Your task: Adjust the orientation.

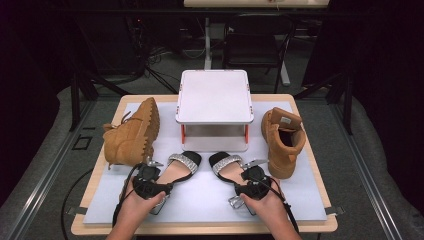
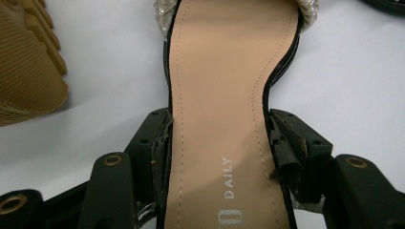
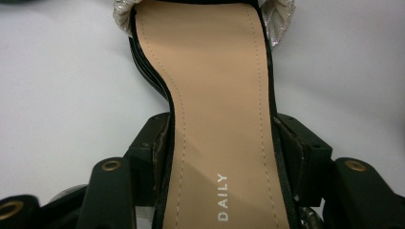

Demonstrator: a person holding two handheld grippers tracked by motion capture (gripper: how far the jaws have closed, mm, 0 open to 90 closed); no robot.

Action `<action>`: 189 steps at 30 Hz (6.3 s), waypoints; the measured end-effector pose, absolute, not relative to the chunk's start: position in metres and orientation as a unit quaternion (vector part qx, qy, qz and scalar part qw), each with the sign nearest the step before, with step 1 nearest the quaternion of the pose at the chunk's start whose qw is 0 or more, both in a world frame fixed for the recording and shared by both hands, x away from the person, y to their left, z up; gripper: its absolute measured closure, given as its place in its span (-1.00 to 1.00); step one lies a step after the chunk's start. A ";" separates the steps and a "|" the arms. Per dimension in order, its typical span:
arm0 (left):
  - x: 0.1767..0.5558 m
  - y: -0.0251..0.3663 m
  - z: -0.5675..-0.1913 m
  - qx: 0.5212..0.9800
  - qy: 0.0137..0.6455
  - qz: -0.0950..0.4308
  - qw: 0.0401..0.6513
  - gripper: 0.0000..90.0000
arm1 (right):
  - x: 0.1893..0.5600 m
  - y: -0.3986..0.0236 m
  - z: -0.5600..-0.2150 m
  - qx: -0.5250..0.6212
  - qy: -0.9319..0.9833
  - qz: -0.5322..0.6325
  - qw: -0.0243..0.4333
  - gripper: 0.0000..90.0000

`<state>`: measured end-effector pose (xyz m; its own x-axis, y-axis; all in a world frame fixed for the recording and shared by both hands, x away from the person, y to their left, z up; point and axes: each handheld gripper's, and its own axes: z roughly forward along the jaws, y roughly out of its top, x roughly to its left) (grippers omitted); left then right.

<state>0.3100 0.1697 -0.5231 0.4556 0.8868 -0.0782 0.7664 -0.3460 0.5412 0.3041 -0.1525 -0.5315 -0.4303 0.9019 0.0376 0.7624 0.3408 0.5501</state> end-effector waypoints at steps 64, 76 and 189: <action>0.364 0.117 -0.526 0.792 0.520 0.147 0.285 -0.06 | 0.356 -0.154 -0.531 0.556 0.767 0.262 0.183 -0.08; 0.363 0.119 -0.527 0.787 0.521 0.146 0.298 -0.09 | 0.357 -0.156 -0.531 0.558 0.764 0.272 0.176 -0.11; 0.266 0.220 -0.521 0.752 0.472 0.192 0.420 0.05 | 0.249 -0.222 -0.520 0.465 0.760 0.391 0.231 0.06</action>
<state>0.2658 0.2196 -0.5213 0.4819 0.8696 -0.1078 0.5479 -0.2030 0.8116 0.2493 -0.2218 -0.5200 -0.4612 0.8872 0.0127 0.5259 0.2617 0.8093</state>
